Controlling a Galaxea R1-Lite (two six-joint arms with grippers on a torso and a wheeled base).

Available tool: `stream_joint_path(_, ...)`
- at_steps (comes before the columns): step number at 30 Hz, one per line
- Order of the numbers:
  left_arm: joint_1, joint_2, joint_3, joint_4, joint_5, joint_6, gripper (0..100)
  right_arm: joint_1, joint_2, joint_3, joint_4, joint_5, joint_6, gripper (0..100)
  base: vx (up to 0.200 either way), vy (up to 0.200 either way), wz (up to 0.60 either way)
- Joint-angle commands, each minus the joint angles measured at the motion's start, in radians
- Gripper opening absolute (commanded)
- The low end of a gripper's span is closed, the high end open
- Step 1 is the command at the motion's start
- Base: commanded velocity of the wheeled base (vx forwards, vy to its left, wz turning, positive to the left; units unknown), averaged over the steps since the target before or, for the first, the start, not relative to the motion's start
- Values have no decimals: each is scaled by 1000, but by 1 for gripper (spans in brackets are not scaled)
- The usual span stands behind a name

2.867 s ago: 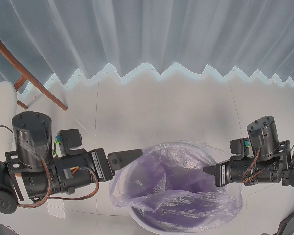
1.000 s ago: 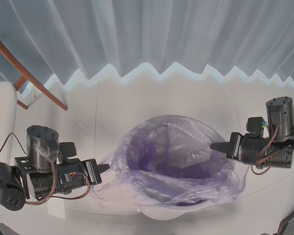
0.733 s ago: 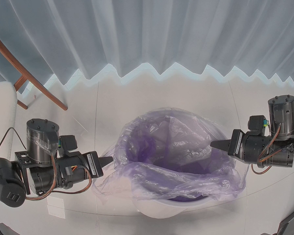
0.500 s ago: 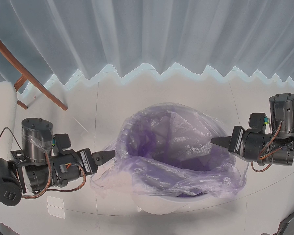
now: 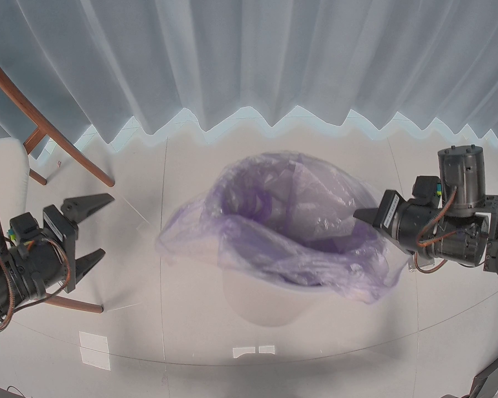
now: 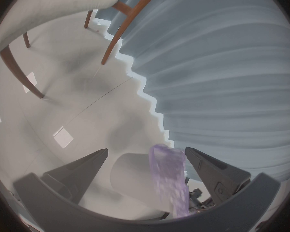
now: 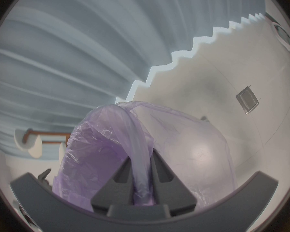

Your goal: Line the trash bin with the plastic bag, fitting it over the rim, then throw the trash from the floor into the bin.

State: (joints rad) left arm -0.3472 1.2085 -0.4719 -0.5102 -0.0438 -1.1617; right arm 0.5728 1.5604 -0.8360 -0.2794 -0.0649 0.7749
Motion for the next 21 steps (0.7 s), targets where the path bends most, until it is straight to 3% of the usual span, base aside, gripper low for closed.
stream_joint_path(1, 8, -75, -67, -1, -1, -16, 100, 4, 125, -114, -17, -85, 63, 0, 0, 0, 0)
stream_joint_path(4, -16, -47, -103, 4, -1, -19, 100, 4, 151, -140, -20, -124, 64, 0, 0, 0, 0)
stream_joint_path(5, -50, -23, -117, 4, -2, -18, 100, -1, 181, -169, -23, -174, 66, 0, 0, 0, 0)
stream_joint_path(8, -98, 32, -142, 4, -11, -10, 100, -2, 190, -184, -46, -231, 92, 0, 0, 0, 0)
stream_joint_path(15, -315, 230, -244, -2, -11, -7, 100, -17, 193, -181, -115, -236, 113, 0, 0, 0, 0)
stream_joint_path(21, -427, 393, -415, 7, -1, -39, 100, -17, 190, -149, -115, -234, 104, 0, 0, 0, 0)
